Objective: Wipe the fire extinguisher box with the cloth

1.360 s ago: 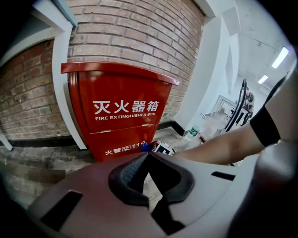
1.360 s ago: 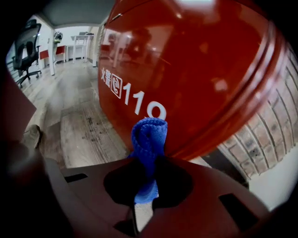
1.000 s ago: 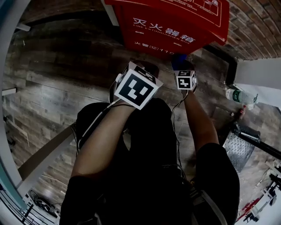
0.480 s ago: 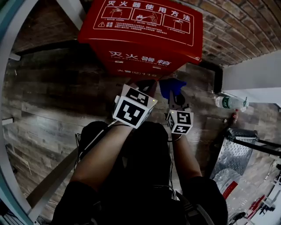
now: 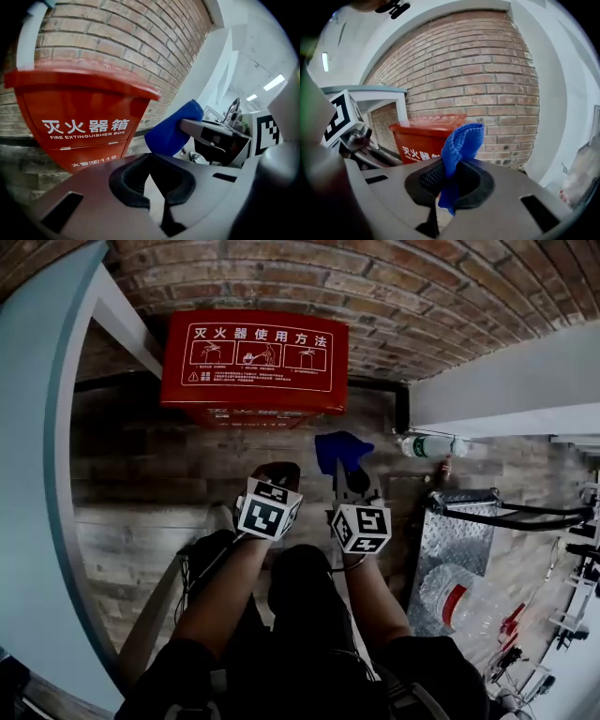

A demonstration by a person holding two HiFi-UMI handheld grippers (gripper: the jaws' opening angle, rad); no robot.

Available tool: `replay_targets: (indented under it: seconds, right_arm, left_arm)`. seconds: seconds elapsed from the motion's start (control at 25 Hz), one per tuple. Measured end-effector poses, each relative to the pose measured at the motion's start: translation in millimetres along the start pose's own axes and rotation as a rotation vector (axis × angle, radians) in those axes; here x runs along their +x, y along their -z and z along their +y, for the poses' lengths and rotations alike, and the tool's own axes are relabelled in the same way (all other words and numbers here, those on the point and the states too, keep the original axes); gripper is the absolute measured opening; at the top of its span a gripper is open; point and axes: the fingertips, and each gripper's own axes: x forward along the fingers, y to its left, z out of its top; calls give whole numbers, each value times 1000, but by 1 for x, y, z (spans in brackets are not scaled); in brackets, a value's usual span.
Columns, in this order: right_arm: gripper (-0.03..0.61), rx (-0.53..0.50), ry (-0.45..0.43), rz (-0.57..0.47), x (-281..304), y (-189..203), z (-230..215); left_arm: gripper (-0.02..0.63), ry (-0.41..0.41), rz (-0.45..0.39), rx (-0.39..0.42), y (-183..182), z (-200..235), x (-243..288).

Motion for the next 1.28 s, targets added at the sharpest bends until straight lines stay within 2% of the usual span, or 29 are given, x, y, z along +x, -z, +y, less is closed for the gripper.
replay_targets:
  seconds: [0.12, 0.44, 0.64, 0.8, 0.92, 1.08, 1.28]
  right_arm:
    - [41, 10, -12, -10, -47, -61, 9]
    - [41, 23, -80, -92, -187, -234, 19]
    - [41, -28, -113, -170, -276, -314, 12]
    - [41, -3, -113, -238, -331, -357, 5]
    - [41, 16, -120, -282, -362, -379, 8]
    - [41, 0, -126, -304, -381, -394, 9]
    - [41, 7, -125, -316, -388, -404, 17]
  left_arm:
    - [-2, 9, -7, -5, -34, -49, -51]
    - [-2, -7, -111, 50, -169, -174, -194]
    - [-2, -45, -179, 84, -209, -257, -272]
    - [-2, -65, -208, 90, -221, -298, -312]
    - [-2, -81, -214, 102, -226, -313, -337]
    - [-2, -96, -248, 112, -238, -323, -362]
    - [-2, -103, -252, 156, -247, -326, -379]
